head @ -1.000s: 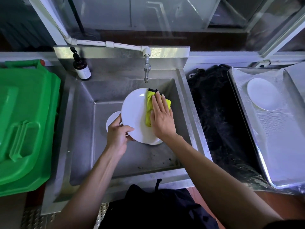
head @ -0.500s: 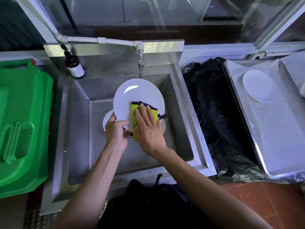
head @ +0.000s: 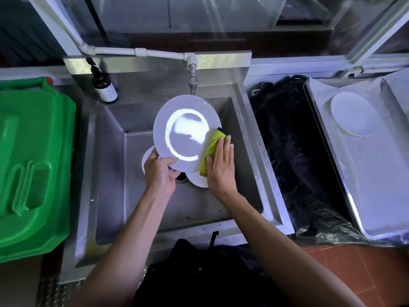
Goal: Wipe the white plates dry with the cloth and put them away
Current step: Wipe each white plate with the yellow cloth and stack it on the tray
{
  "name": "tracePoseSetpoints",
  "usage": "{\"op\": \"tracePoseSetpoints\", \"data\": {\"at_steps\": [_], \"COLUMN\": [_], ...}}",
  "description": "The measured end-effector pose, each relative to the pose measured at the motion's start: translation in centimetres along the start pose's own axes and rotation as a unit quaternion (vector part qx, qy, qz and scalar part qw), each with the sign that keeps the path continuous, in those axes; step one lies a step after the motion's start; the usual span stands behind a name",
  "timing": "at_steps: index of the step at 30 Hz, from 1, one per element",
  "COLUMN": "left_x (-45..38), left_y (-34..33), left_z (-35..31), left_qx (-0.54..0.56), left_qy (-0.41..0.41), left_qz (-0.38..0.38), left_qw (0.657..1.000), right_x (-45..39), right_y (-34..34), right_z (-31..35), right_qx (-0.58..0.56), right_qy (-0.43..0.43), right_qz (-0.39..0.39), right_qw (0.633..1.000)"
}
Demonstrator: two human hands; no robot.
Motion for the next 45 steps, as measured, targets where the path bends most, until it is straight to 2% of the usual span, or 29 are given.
{"op": "tracePoseSetpoints", "data": {"at_steps": [4, 8, 12, 15, 27, 34, 45], "left_x": [-0.2, -0.6, -1.2, -1.6, -4.4, -4.9, -6.2], "left_y": [0.3, 0.9, 1.8, 2.6, 4.5, 3.3, 0.6], "left_z": [-0.2, -0.5, -0.7, -0.9, -4.0, -5.5, -7.2], "left_qx": [0.0, -0.015, -0.061, -0.098, -0.261, -0.359, -0.474], "left_qy": [0.0, 0.001, -0.006, -0.005, 0.003, -0.008, -0.072], "left_qz": [0.024, 0.043, 0.066, 0.088, 0.157, 0.214, 0.258], "left_qw": [1.0, 0.999, 0.996, 0.991, 0.952, 0.908, 0.839], "right_x": [-0.5, -1.4, -2.1, -2.5, -5.5, -6.5, -6.2], "right_y": [0.8, 1.1, 2.0, 2.7, 4.6, 5.3, 6.0], "right_z": [0.4, 0.6, 0.8, 0.5, -0.3, 0.1, 1.8], "right_qx": [-0.125, -0.157, -0.211, -0.225, -0.181, -0.101, -0.022], "right_qy": [-0.025, -0.046, -0.028, -0.054, -0.034, 0.025, 0.108], "right_qz": [-0.006, -0.02, -0.049, -0.048, -0.016, 0.002, 0.007], "right_qw": [0.992, 0.986, 0.976, 0.972, 0.983, 0.995, 0.994]}}
Point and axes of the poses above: each hand's wrist, its own x-axis away from the middle knuckle, its own y-axis out of the back of the hand, z = x × y, the point moved 1 cm from there along -x, towards the middle knuckle, and after that the axes turned 9 degrees about -x, right-handed, at the moved point
